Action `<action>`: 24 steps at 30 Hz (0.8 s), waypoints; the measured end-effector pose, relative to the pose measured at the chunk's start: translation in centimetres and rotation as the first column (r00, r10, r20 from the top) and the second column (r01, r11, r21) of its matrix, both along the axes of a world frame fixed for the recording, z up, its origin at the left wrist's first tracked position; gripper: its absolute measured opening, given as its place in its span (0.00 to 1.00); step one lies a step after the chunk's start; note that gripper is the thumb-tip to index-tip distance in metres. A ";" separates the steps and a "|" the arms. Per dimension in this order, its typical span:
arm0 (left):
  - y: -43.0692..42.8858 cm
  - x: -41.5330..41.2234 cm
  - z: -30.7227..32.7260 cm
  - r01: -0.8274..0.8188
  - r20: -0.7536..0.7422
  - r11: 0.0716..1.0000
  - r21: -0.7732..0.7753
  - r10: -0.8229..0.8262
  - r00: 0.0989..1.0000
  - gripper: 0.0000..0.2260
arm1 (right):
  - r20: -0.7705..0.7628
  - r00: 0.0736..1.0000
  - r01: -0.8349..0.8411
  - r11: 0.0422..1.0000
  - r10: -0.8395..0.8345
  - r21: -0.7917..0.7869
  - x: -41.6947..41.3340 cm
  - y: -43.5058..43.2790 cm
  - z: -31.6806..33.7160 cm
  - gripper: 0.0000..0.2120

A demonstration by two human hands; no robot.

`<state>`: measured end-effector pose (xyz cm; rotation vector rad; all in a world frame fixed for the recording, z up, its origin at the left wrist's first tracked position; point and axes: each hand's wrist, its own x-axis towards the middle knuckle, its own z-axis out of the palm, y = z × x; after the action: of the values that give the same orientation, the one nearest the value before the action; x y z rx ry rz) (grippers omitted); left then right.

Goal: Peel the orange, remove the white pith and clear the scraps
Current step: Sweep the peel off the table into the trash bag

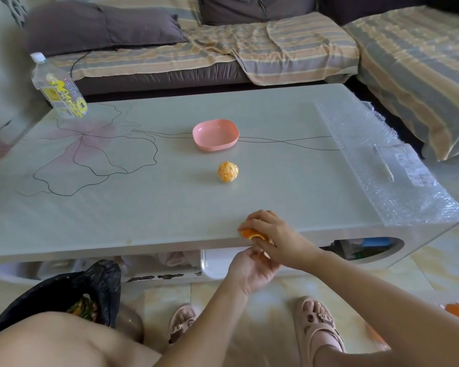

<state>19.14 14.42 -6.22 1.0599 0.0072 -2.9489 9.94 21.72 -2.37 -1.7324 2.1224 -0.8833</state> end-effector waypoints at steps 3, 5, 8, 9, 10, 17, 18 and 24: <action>-0.6 -0.1 0.4 0.075 0.011 0.996 -0.056 -0.074 0.997 0.12 | 0.006 1.000 -0.007 1.000 0.007 0.007 -0.2 0.1 0.3 0.15; -1.0 0.2 0.8 0.104 0.004 0.989 -0.108 -0.105 0.994 0.11 | 0.007 1.000 -0.012 1.000 0.012 0.013 -0.4 0.1 0.2 0.15; -1.1 0.5 1.0 0.098 -0.027 0.987 -0.130 -0.103 0.994 0.10 | 0.012 1.000 -0.017 1.000 0.017 0.018 -0.5 0.1 0.2 0.15; -1.1 0.5 0.9 0.094 -0.029 0.986 -0.137 -0.099 0.995 0.09 | 0.010 1.000 -0.022 1.000 0.022 0.017 -0.6 0.2 0.3 0.15; -1.2 0.6 0.8 0.093 -0.031 0.986 -0.141 -0.098 0.995 0.09 | 0.007 1.000 -0.026 1.000 0.026 0.017 -0.5 0.3 0.3 0.16; -1.2 0.7 1.0 0.052 -0.006 0.997 -0.061 -0.053 0.999 0.18 | -0.030 0.994 -0.101 0.993 0.103 0.059 -0.2 1.2 0.3 0.18; -1.2 0.6 1.1 0.057 0.000 0.997 -0.051 -0.057 0.998 0.18 | -0.044 0.993 -0.107 0.992 0.110 0.066 -0.2 1.2 0.3 0.18; -1.4 0.4 1.5 0.120 0.028 0.988 -0.101 -0.118 0.993 0.11 | -0.115 0.981 -0.150 0.987 0.156 0.059 0.0 1.2 0.4 0.22</action>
<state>19.52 13.01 -4.75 1.1161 -0.2132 -3.0030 9.99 22.96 -1.95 -1.9363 2.0300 -0.6952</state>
